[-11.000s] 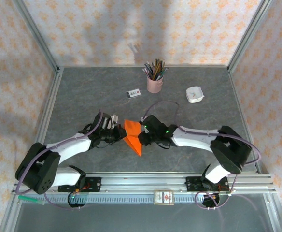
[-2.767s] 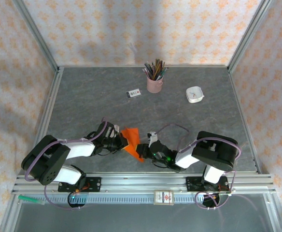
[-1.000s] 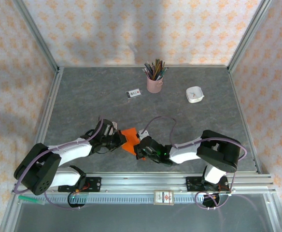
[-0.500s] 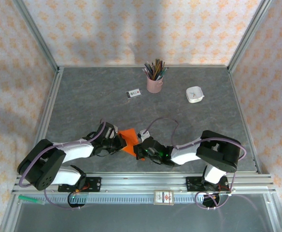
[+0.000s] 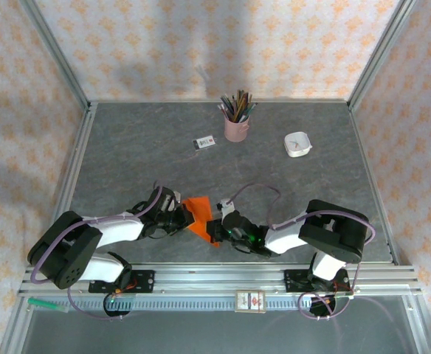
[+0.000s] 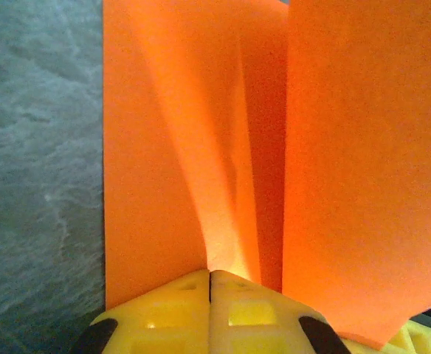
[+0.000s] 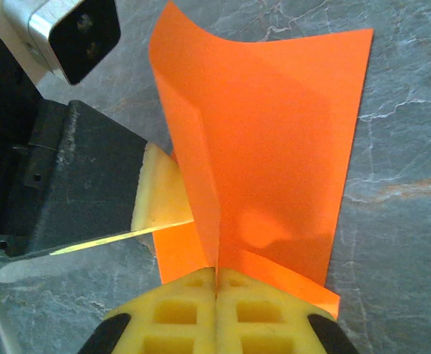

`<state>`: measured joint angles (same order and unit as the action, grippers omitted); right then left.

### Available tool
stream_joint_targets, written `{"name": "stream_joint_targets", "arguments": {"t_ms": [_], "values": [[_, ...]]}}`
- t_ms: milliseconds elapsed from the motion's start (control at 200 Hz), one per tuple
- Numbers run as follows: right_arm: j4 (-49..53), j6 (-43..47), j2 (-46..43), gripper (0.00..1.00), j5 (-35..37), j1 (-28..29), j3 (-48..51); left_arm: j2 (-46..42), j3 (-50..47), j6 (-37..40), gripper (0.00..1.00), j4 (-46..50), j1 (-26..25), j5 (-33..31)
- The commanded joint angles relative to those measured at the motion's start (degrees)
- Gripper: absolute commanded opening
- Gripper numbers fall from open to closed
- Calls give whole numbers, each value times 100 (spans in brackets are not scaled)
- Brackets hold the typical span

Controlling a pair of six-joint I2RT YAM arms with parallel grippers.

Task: Fold a paper plane with a square sheet of paper (pick it up from the middle)
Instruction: Perform the fourth fold on the wing at the bottom-center of the table.

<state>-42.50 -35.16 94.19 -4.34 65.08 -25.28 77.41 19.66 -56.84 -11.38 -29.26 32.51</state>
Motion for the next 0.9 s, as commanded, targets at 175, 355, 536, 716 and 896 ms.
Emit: {"name": "stream_joint_targets", "arguments": {"t_ms": [175,355,536,716,896], "values": [[-369,-478,4,0,96,-17,189,99,-102,189,0,153,-33,-228],[-518,-684,132,0,91,-14,207,95,-120,174,0,144,-36,-237],[-755,-984,304,0,159,-18,319,75,-129,163,0,135,-36,-254],[-949,-1209,458,0,125,-8,386,92,-120,153,0,110,-32,-245],[-974,-1183,425,0,107,-7,361,73,-89,139,0,108,-33,-254]]}}
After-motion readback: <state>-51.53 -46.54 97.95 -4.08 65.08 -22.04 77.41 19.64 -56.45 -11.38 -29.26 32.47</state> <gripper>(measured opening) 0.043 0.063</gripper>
